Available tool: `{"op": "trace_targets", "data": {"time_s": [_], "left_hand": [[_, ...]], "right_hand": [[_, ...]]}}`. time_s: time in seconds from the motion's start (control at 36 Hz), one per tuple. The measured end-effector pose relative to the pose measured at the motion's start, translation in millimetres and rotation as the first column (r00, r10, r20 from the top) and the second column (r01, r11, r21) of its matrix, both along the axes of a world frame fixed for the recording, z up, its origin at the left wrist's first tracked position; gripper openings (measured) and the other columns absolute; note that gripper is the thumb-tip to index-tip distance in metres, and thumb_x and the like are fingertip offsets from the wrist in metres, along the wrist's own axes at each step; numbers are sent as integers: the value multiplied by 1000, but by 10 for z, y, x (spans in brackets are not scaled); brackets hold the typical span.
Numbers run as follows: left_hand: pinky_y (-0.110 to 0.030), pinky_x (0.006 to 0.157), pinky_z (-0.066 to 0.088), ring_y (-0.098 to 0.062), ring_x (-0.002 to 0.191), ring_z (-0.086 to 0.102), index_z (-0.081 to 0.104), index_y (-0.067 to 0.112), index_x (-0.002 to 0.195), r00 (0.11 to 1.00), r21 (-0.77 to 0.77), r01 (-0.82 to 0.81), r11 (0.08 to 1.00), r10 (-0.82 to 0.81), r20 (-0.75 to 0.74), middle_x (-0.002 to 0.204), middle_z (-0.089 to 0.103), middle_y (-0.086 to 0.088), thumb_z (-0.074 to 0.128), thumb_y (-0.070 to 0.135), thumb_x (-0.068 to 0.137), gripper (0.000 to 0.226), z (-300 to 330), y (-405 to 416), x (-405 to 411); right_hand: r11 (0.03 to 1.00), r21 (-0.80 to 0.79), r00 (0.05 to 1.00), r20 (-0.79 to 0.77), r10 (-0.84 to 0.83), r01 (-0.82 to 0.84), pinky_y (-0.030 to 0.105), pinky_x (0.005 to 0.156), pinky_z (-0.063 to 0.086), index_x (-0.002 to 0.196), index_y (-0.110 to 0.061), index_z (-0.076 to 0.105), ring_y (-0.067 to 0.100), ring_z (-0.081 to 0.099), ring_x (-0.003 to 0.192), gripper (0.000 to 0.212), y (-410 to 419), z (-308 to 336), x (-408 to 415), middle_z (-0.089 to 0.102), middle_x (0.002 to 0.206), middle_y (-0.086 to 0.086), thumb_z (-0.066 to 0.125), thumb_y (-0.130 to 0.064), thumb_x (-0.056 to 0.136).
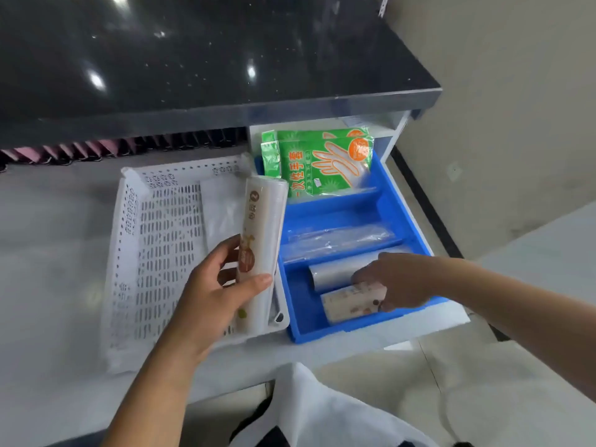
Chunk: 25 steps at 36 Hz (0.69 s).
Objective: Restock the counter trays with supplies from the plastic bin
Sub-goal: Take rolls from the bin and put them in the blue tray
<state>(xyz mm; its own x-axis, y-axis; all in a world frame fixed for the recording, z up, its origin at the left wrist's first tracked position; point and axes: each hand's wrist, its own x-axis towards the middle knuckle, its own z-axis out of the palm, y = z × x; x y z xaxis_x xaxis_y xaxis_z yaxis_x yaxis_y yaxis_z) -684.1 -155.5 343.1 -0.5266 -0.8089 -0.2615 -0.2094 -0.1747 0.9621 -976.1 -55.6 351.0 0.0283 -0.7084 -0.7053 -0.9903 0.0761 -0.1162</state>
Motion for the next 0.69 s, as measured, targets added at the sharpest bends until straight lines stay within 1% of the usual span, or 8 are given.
{"op": "trace_targets", "data": {"time_s": [0.06, 0.11, 0.19, 0.28, 0.36, 0.44, 0.56, 0.69], "left_hand": [[-30, 78, 56, -11, 99, 71, 61, 41, 124, 1000, -4, 25, 1000, -25, 2, 111, 71, 13, 82, 35, 67, 61, -16, -95, -16], [-29, 78, 56, -9, 100, 71, 60, 43, 126, 998, -12, 60, 998, -60, 4, 115, 71, 12, 81, 36, 69, 61, -24, -180, -33], [-33, 83, 55, -9, 102, 71, 60, 44, 126, 995, -5, 96, 995, -97, -3, 117, 70, 12, 81, 39, 67, 63, -23, -283, -63], [-35, 84, 55, -13, 104, 71, 61, 45, 124, 992, -7, 128, 992, -128, -19, 117, 70, 11, 82, 44, 63, 65, -11, -347, -107], [-36, 84, 55, -14, 102, 72, 62, 46, 123, 989, -21, 145, 989, -145, -31, 115, 71, 10, 82, 45, 61, 65, -10, -376, -151], [-38, 85, 56, -15, 101, 72, 63, 44, 123, 985, -26, 168, 985, -169, -35, 114, 72, 8, 82, 43, 63, 63, -3, -379, -195], [-42, 86, 56, -15, 101, 72, 62, 44, 124, 980, -33, 196, 980, -197, -19, 116, 71, 9, 81, 40, 66, 61, 10, -383, -237], [-42, 84, 57, -14, 99, 72, 62, 43, 124, 968, -70, 252, 965, -252, 6, 117, 72, 8, 81, 46, 61, 66, 46, -384, -301]], "right_hand": [[999, -27, 999, 25, -31, 32, 19, 62, 32, 131, -40, 47, 5, 44, 76, 53, 23, -54, 23, 49, 95, -12, 69, -29, 83], [997, -31, 997, 47, -68, 70, 19, 62, 32, 130, -39, 49, 9, 48, 82, 52, 42, -85, 49, 53, 102, -12, 68, -26, 83], [987, -32, 986, 67, -155, 158, 32, 89, 46, 132, -39, 49, 21, 54, 109, 51, 91, -105, 63, 58, 128, -6, 61, -21, 86], [962, -14, 961, 48, -273, 274, 39, 99, 46, 136, -39, 48, 23, 53, 118, 52, 170, -71, 124, 56, 135, -3, 49, -18, 89], [946, -75, 948, -13, -317, 315, 46, 100, 42, 131, -36, 53, 26, 55, 119, 40, 247, -103, 271, 59, 130, -5, 39, -49, 96], [885, -148, 889, -61, -453, 441, 52, 101, 34, 118, -32, 60, 25, 52, 118, 68, 292, -202, 511, 60, 123, -4, 24, -79, 85], [843, -270, 847, -140, -513, 465, 53, 103, 29, 111, -24, 61, 29, 44, 119, 77, 301, -352, 760, 55, 120, 8, 21, -83, 82], [772, -393, 813, -95, -574, 499, 54, 100, 28, 96, -26, 62, 27, 45, 118, 74, 381, -466, 769, 56, 113, 4, 14, -81, 82]]}}
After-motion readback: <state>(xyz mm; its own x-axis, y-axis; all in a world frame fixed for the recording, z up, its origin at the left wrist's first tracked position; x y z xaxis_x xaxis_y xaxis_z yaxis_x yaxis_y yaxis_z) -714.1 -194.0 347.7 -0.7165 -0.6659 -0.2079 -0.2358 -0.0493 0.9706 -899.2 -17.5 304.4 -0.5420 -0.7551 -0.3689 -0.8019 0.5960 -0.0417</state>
